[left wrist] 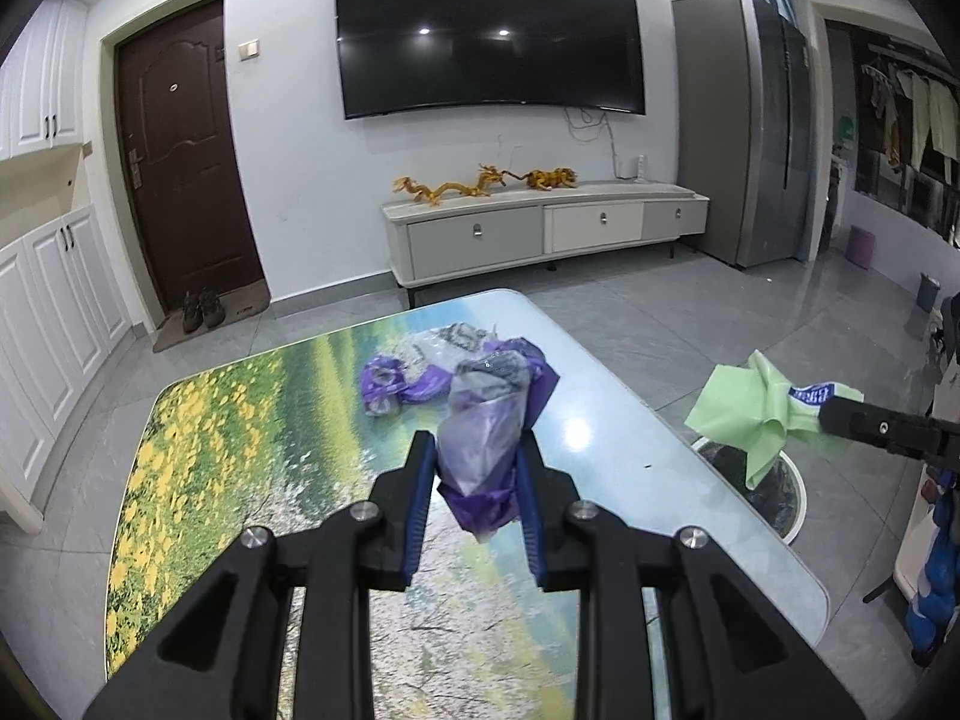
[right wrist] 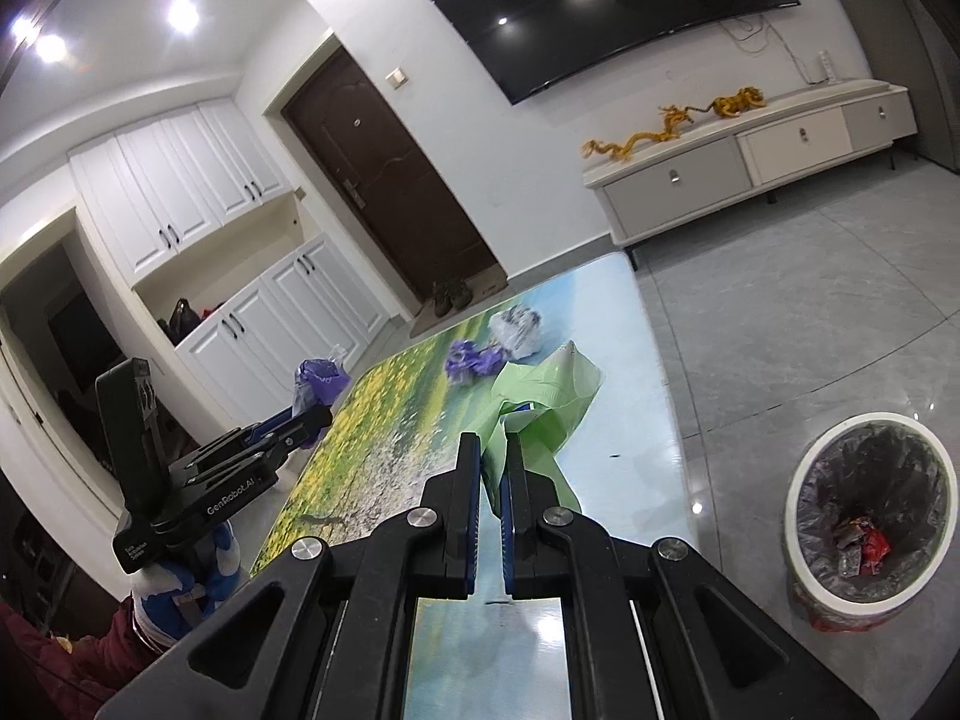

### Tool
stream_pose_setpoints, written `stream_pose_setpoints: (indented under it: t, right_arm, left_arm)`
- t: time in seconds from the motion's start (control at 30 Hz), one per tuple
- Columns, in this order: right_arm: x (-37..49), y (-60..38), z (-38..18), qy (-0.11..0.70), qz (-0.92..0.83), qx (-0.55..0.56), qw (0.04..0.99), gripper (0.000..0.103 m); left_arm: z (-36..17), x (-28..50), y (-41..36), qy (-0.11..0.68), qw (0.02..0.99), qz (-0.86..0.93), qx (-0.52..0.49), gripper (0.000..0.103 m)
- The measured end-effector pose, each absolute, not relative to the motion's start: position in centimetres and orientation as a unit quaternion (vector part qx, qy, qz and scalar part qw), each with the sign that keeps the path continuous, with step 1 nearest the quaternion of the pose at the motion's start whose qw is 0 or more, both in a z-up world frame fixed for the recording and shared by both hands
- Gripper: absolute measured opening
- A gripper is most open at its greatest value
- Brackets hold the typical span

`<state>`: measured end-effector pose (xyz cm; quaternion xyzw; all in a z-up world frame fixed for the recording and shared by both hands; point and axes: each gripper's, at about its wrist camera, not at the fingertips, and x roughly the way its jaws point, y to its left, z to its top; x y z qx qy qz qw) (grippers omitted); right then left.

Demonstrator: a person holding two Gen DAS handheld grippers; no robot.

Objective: Collect trash
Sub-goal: 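Carry both bags over the bin and open both tools to drop them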

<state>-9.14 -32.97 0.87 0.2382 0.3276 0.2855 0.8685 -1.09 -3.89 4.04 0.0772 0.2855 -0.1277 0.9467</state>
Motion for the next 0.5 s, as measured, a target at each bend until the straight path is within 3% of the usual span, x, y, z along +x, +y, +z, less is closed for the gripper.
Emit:
stream_pose_setpoints:
  t: [0.5]
  right_arm:
    - [-10.9, -44.0, -1.1, 0.297, 0.189, 0.303, 0.886, 0.006]
  left_arm:
    - [3.0, 0.8, -17.4, 0.304, 0.912, -0.229, 0.150, 0.025]
